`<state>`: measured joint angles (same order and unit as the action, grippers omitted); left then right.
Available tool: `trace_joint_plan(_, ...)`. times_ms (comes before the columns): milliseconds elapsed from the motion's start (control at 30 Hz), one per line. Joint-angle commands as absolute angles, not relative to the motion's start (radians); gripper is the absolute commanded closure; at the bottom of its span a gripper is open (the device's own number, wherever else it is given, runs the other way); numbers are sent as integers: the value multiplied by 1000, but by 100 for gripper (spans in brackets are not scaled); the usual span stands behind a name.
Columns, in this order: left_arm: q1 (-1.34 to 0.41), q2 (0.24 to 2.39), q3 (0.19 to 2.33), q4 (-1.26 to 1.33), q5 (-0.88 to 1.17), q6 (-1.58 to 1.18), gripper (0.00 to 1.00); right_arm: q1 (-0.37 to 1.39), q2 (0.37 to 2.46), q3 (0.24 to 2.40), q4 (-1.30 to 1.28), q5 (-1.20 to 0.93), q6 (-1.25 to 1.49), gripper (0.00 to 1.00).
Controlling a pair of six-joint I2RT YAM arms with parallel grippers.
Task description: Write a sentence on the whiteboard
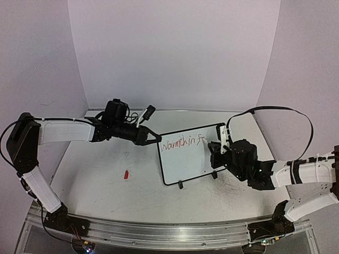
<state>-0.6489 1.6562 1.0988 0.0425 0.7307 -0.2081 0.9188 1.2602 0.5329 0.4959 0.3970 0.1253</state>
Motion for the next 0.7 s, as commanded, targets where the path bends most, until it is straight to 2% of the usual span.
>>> trace_joint_plan(0, -643, 1631, 1105, 59, 750, -198, 100, 918, 1268, 554, 474, 376, 141, 100)
trace_joint_plan(667, -643, 1636, 1106, 59, 752, -198, 100, 918, 1234, 538, 417, 422, 166, 100)
